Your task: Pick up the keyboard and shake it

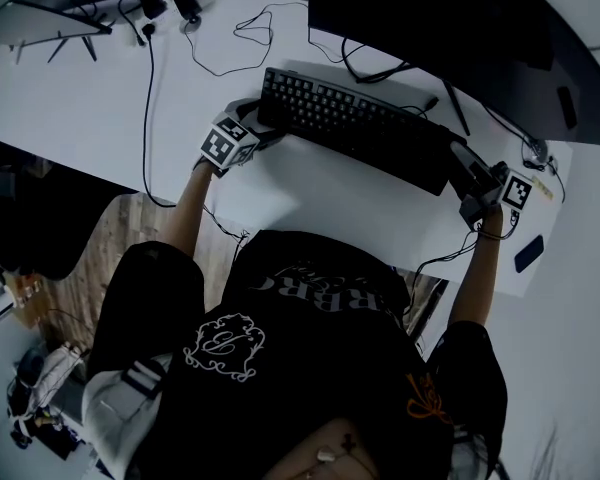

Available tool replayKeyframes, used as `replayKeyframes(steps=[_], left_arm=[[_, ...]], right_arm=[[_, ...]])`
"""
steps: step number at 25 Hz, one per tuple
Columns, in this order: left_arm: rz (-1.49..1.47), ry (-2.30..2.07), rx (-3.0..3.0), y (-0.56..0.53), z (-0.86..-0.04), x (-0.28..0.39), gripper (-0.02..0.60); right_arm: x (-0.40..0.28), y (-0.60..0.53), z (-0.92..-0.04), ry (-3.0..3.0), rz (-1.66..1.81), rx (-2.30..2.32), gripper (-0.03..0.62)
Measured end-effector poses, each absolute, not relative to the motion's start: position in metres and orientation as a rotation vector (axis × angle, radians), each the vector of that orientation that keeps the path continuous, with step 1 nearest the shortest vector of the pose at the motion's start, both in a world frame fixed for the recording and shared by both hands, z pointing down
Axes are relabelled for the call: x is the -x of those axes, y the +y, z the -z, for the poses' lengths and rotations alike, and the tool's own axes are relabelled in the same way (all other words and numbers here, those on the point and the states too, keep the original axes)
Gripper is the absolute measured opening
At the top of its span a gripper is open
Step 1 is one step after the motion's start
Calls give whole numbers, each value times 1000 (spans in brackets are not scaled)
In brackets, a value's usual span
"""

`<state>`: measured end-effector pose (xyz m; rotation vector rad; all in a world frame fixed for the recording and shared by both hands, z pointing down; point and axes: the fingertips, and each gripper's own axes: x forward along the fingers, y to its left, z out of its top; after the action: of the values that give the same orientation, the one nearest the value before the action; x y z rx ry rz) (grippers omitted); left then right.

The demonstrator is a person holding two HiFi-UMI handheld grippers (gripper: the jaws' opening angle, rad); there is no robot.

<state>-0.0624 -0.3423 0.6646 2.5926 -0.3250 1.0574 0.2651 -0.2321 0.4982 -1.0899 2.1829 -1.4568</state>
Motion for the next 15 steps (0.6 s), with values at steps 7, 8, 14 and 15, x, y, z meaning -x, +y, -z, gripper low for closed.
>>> replayKeyframes(steps=[7,8,14,15], left_arm=[[-1002,-323,-2534,-346,-668,59,400],[-1010,-322,-2535,-346,-667,58,399],[-1070,-341,-2543,-348,-662,57,387],[-1077,-358,-2551,-348,-661,59,386]], right_arm=[[-264,-222,-500,2174,1516,1080,109],[-263,-221,-501,2165,1526,1085,109],[-261,-219,-495,2168,1470,1167,109],[-257,-219,-490,2196,1451,1169,109]])
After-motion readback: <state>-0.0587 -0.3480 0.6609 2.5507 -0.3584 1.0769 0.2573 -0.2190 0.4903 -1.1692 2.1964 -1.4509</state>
